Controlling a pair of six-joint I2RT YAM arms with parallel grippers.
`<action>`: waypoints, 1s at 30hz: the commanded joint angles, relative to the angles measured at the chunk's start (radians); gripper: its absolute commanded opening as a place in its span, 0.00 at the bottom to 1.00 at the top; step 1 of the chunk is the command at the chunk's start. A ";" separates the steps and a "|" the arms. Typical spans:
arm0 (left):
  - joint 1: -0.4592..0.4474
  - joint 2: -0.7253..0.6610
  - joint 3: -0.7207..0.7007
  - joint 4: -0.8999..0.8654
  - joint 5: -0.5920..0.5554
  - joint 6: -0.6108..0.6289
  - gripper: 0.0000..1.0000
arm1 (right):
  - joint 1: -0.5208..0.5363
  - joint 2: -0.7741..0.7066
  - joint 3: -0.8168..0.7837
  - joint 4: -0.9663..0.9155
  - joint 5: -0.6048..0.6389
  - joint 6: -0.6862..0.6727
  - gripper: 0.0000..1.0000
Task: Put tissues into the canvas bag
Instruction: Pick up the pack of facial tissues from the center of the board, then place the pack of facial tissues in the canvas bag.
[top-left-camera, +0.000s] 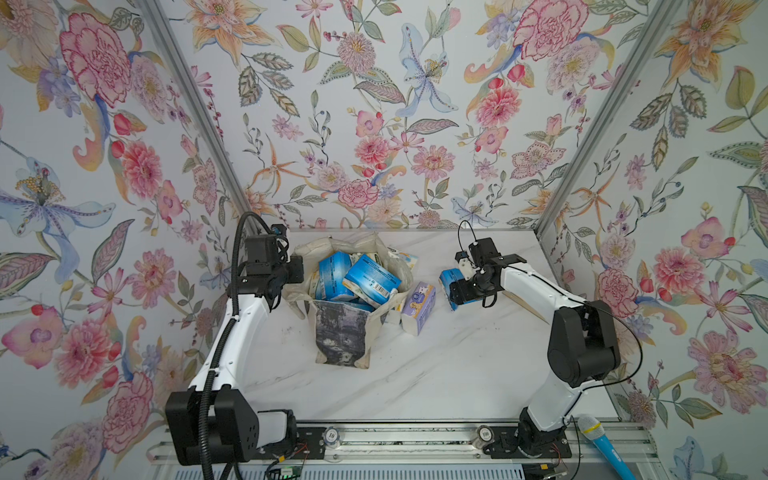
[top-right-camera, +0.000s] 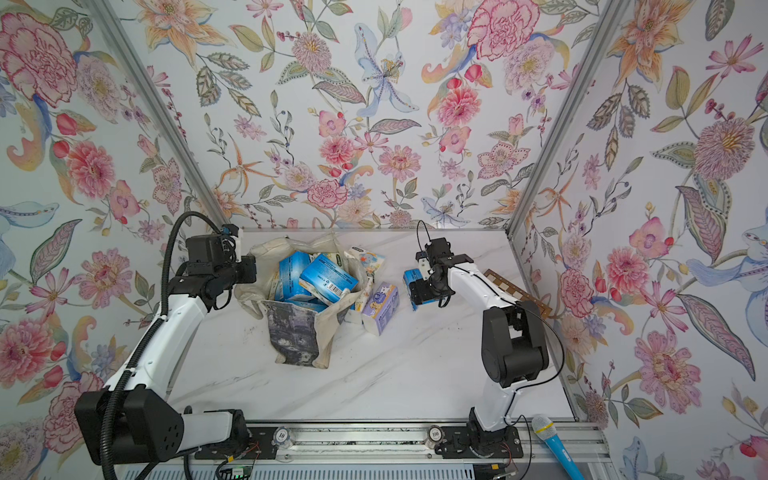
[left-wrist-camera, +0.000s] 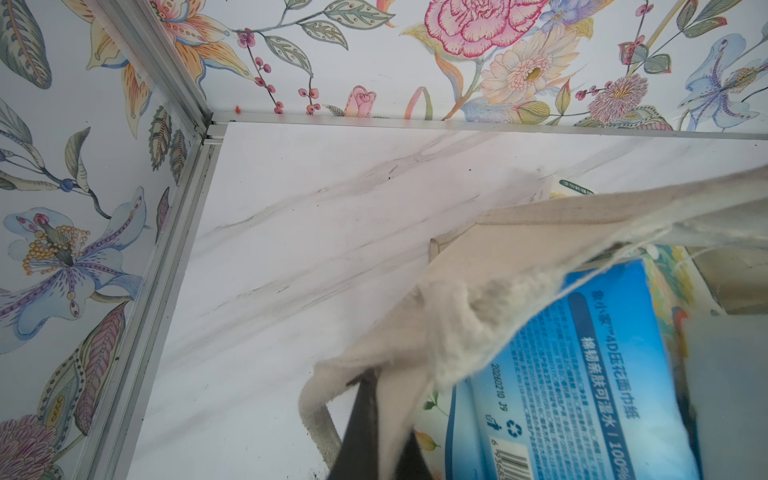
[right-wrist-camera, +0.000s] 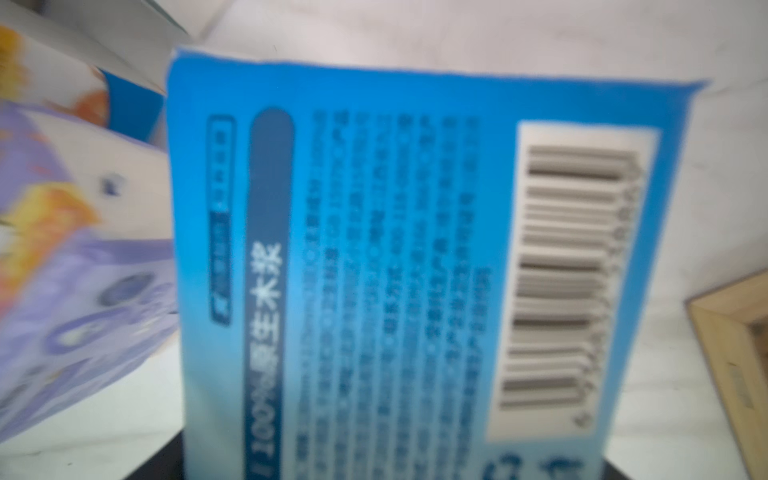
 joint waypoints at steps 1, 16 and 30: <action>0.012 -0.014 0.017 0.021 0.011 -0.009 0.01 | 0.032 -0.123 0.150 -0.025 -0.057 0.054 0.85; 0.011 -0.012 0.019 0.058 0.046 -0.030 0.01 | 0.542 0.134 0.746 0.101 -0.160 0.008 0.86; 0.012 -0.012 0.053 0.064 0.043 -0.021 0.01 | 0.715 0.374 0.986 -0.160 -0.093 -0.053 0.86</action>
